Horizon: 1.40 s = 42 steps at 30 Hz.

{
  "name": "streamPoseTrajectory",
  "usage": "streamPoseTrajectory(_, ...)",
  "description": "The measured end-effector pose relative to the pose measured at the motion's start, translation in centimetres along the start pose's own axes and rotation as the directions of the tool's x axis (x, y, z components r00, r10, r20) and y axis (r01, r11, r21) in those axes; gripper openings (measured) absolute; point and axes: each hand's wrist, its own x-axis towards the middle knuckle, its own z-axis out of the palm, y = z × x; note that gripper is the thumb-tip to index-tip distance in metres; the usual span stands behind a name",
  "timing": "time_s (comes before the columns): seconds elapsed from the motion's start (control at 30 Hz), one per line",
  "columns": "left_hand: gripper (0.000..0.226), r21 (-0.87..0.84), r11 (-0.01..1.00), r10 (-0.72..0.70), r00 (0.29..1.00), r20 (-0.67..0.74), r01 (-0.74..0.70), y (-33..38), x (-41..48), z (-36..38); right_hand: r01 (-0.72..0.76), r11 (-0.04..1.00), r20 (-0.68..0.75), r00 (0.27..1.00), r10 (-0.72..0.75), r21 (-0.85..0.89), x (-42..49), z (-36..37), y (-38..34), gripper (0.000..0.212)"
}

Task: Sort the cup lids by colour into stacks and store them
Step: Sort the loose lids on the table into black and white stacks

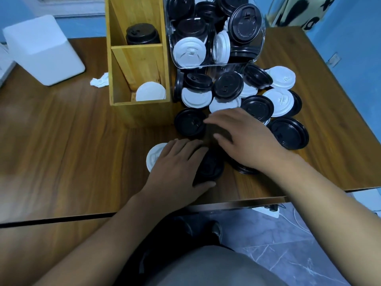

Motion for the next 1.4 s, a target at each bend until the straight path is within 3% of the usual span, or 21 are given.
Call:
streamPoseTrajectory(0.13,0.067,-0.017,1.0,-0.018,0.999,-0.03,0.017,-0.6,-0.3,0.1,0.135,0.948,0.216,0.974,-0.073,-0.288,4.8,1.3,-0.6,0.038)
streamPoseTrajectory(0.23,0.068,-0.057,0.998,-0.004,1.0,0.001,0.004,-1.3,-0.5,-0.3,0.152,0.923,0.257,0.964,-0.061,-0.352,5.7,1.6,-0.8,0.023)
streamPoseTrajectory(0.3,0.071,-0.077,0.997,0.015,0.999,0.029,-0.013,-2.0,-0.5,-0.5,0.054,0.981,0.162,0.987,-0.024,-0.185,4.5,1.2,-0.8,0.017)
streamPoseTrajectory(0.37,0.074,-0.093,0.995,0.031,0.999,0.025,-0.028,-2.6,-0.6,-0.7,-0.109,0.986,0.033,0.994,0.106,0.122,2.6,0.5,-1.0,0.012)
streamPoseTrajectory(0.47,0.081,-0.088,0.996,0.021,1.0,0.002,-0.021,-3.2,-0.5,-0.7,-0.327,0.794,0.05,0.934,0.352,0.512,0.7,-0.5,-1.8,0.006)
streamPoseTrajectory(0.53,0.085,-0.053,0.998,-0.017,1.0,0.003,0.017,-3.3,-0.4,-0.6,-0.425,0.703,0.112,0.888,0.446,0.57,0.3,-0.5,-1.9,0.007)
streamPoseTrajectory(0.63,0.084,-0.038,0.998,-0.045,0.999,-0.006,0.045,-3.5,-0.3,-0.5,-0.499,0.71,0.145,0.854,0.499,0.496,0.1,-0.5,-1.4,0.007)
streamPoseTrajectory(0.73,0.082,-0.054,0.998,-0.04,0.999,-0.01,0.039,-3.9,-0.4,-0.6,-0.491,0.776,0.122,0.866,0.485,0.396,-0.1,-1.1,-1.0,0.014)
streamPoseTrajectory(0.9,0.081,-0.077,0.997,-0.009,1.0,0.014,0.01,-5.0,-0.5,-1.1,-0.432,0.901,0.082,0.898,0.433,-0.033,-0.4,-2.0,-0.6,0.025)
streamPoseTrajectory(1.0,0.081,-0.09,0.996,0.029,0.999,0.021,-0.027,-5.3,-0.4,-1.2,-0.341,0.91,0.032,0.933,0.358,-0.235,-0.9,-2.2,-0.2,0.029)
streamPoseTrajectory(1.1,0.081,-0.098,0.992,0.081,0.996,0.042,-0.077,-5.5,-0.2,-1.4,-0.223,0.963,0.091,0.967,0.238,-0.149,-0.5,-2.6,0.0,0.026)
streamPoseTrajectory(1.2,0.082,-0.108,0.984,0.142,0.99,0.012,-0.14,-5.7,0.2,-1.8,-0.061,0.99,0.318,0.943,0.099,-0.13,0.8,-2.5,0.5,0.061)
streamPoseTrajectory(1.27,0.084,-0.062,0.985,0.158,0.987,-0.031,-0.16,-5.7,0.3,-2.2,-0.003,0.984,0.407,0.91,0.076,-0.176,1.6,-2.0,0.5,0.073)
streamPoseTrajectory(1.4,0.091,0.029,0.998,0.057,0.998,-0.04,-0.056,-5.3,-0.2,-2.5,0.049,0.971,0.357,0.933,0.04,-0.236,2.0,-1.2,0.4,0.062)
